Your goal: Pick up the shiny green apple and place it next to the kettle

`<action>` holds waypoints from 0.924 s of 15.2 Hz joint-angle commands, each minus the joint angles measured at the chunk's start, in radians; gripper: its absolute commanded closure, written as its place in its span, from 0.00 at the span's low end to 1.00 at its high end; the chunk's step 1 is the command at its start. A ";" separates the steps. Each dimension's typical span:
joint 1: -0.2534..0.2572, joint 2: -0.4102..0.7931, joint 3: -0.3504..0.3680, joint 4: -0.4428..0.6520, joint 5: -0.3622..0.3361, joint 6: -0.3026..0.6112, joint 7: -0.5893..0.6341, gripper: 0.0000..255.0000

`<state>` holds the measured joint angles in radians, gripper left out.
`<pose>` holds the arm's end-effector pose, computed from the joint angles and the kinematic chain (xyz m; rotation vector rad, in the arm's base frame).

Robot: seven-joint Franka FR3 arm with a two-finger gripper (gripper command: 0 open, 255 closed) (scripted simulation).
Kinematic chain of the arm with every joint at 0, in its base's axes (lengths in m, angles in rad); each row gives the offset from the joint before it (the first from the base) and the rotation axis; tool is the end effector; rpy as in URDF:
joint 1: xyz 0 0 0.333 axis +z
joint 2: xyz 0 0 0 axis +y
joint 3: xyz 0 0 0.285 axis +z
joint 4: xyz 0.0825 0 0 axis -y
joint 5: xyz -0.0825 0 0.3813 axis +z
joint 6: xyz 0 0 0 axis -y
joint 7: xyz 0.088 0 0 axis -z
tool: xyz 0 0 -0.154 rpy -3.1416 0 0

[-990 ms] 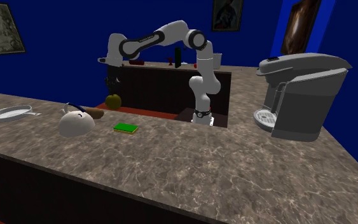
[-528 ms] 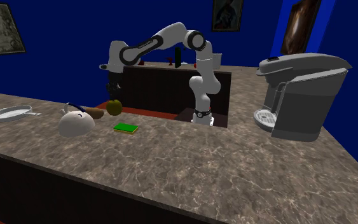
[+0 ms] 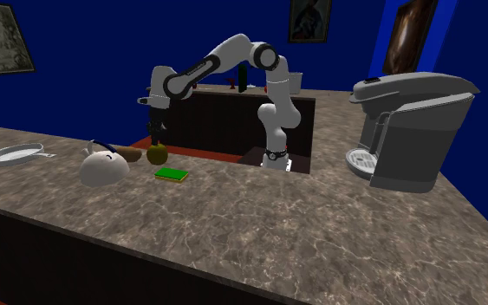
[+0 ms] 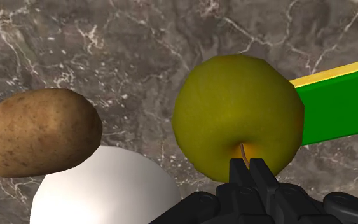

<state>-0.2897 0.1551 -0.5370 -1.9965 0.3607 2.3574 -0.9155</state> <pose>0.4273 -0.4339 0.3431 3.0538 -0.1889 0.4718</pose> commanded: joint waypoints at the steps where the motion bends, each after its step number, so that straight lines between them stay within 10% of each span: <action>1: -0.003 0.015 0.004 -0.011 0.018 0.022 -0.015 1.00; 10: -0.005 0.025 0.007 -0.019 0.030 0.037 -0.026 1.00; 11: -0.005 0.025 0.007 -0.019 0.030 0.037 -0.026 0.00; 14: -0.005 0.025 0.007 -0.019 0.030 0.037 -0.026 0.00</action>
<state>-0.2952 0.1797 -0.5300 -2.0151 0.3910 2.3942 -0.9416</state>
